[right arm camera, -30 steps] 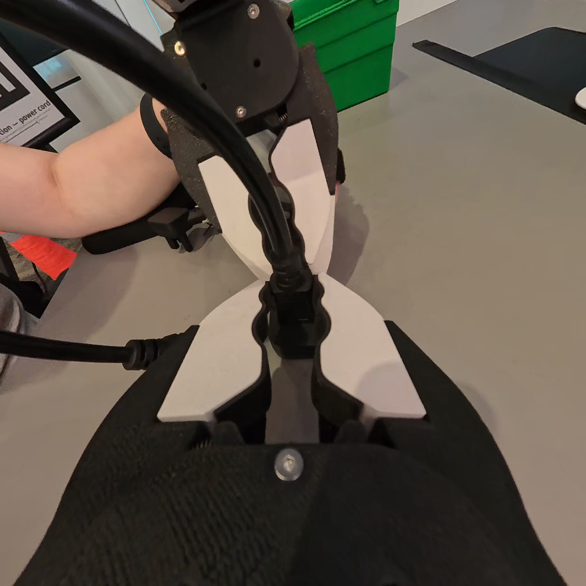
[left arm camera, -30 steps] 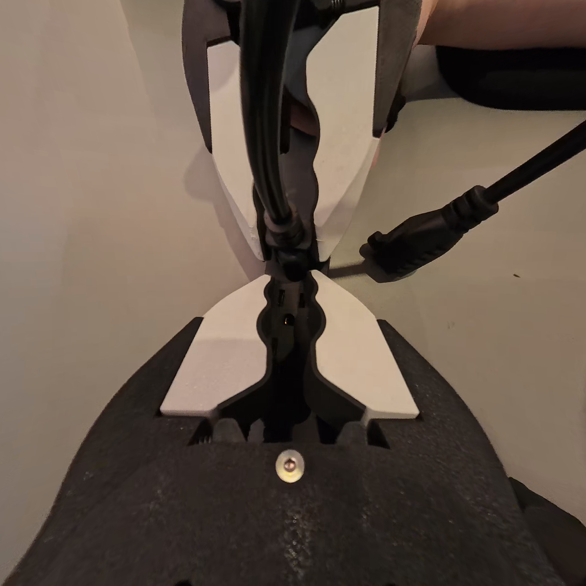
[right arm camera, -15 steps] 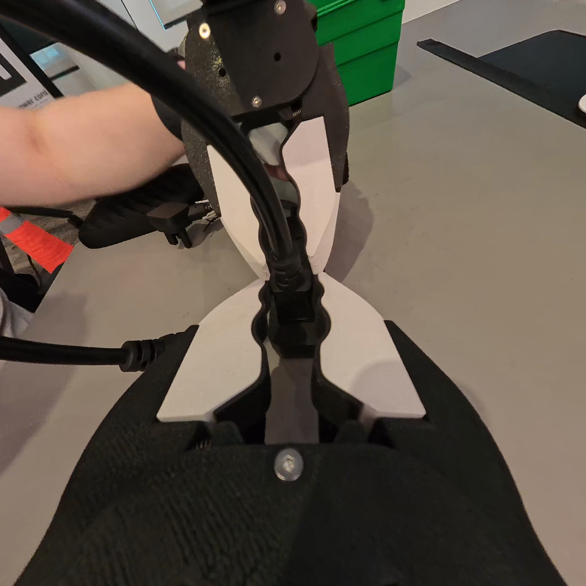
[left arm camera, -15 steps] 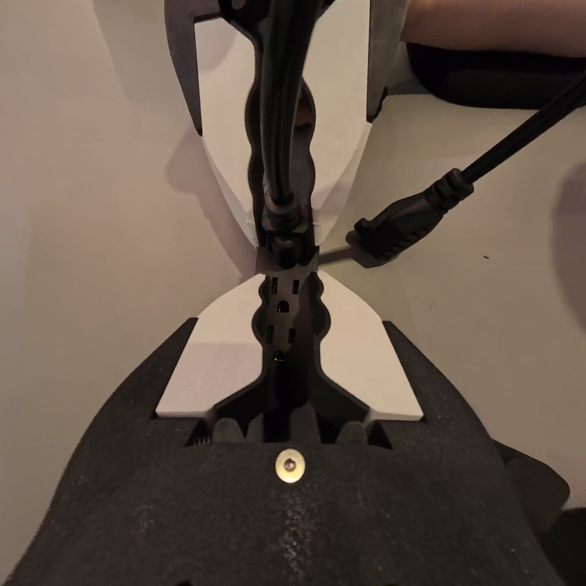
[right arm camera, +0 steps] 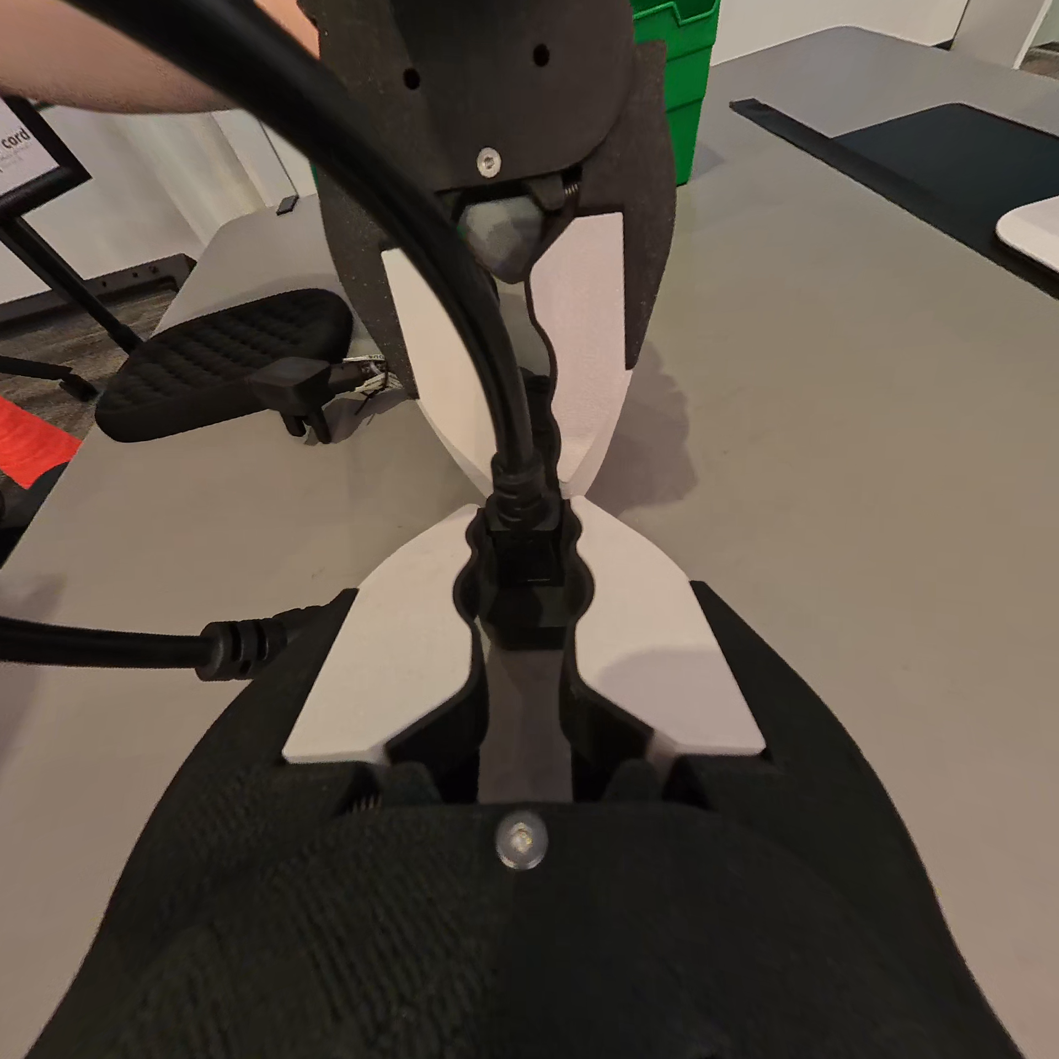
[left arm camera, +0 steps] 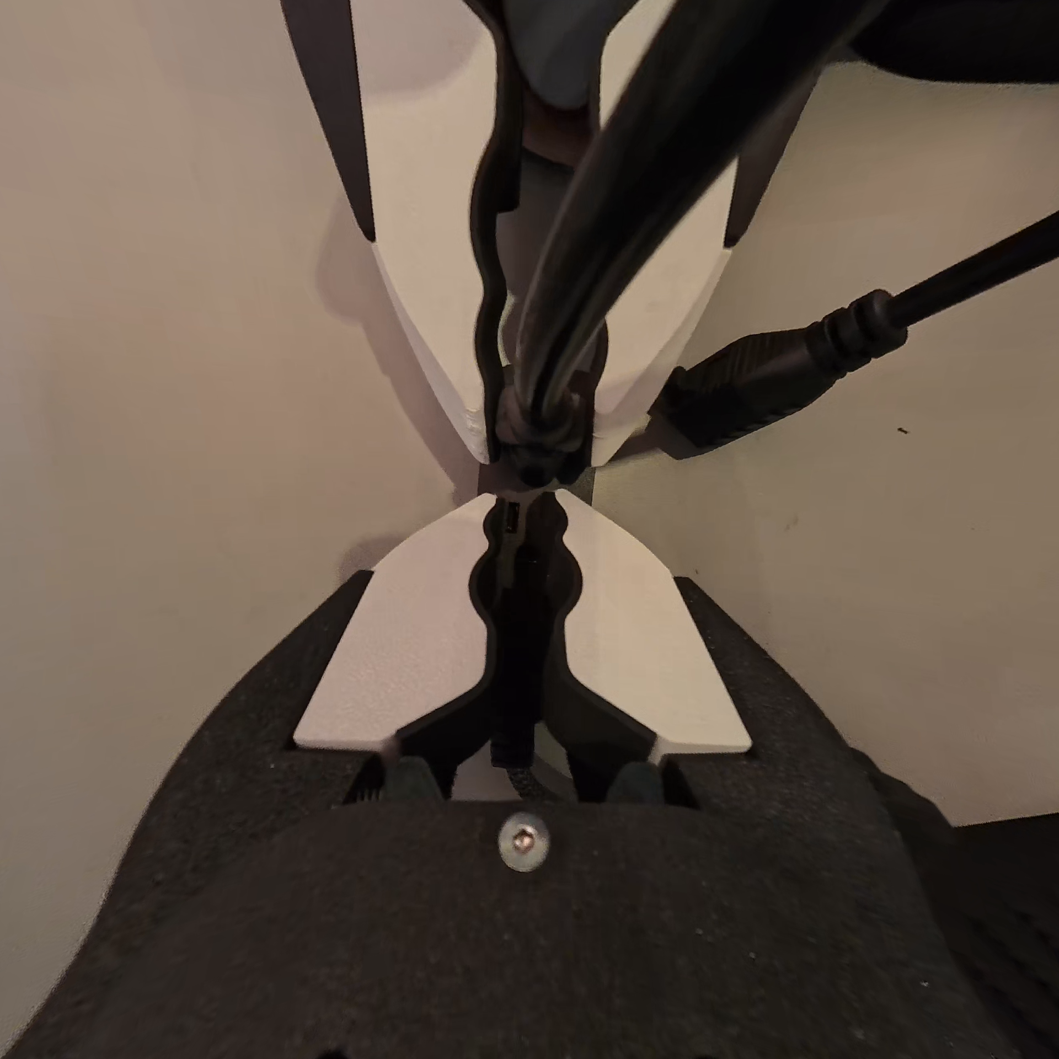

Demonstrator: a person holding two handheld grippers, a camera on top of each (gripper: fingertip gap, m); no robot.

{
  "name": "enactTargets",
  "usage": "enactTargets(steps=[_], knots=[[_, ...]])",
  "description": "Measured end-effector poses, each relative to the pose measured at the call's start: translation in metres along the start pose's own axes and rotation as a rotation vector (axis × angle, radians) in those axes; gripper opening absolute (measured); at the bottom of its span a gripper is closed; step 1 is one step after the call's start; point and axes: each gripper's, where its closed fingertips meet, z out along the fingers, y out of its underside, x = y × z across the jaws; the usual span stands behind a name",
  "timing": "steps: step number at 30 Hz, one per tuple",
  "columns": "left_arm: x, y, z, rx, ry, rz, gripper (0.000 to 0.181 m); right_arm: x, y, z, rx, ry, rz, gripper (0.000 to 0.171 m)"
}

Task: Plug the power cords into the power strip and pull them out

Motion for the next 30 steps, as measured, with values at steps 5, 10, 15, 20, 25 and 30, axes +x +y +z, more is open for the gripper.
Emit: enactTargets(steps=[5, 10, 15, 20, 25, 30], knots=[[0.002, 0.004, -0.001, -0.073, -0.019, 0.039, 0.013, -0.002, -0.002, 0.003, 0.007, 0.014, -0.009, 0.023], [0.004, 0.007, -0.002, -0.096, -0.019, 0.027, 0.013, -0.005, -0.004, 0.006, 0.015, 0.024, -0.04, 0.022], [0.007, 0.006, -0.003, -0.096, -0.026, 0.057, 0.008, -0.005, -0.007, 0.008, 0.03, 0.023, -0.021, 0.021], [0.015, -0.004, -0.011, 0.049, 0.047, -0.085, 0.029, -0.004, -0.016, 0.003, 0.105, 0.012, -0.005, 0.023], [0.008, 0.011, -0.007, -0.062, -0.15, 0.062, 0.028, -0.001, -0.009, 0.001, 0.057, -0.014, 0.001, 0.024], [0.009, 0.012, -0.006, -0.058, -0.114, -0.027, 0.027, -0.002, -0.004, 0.002, 0.019, -0.014, -0.023, 0.024]])
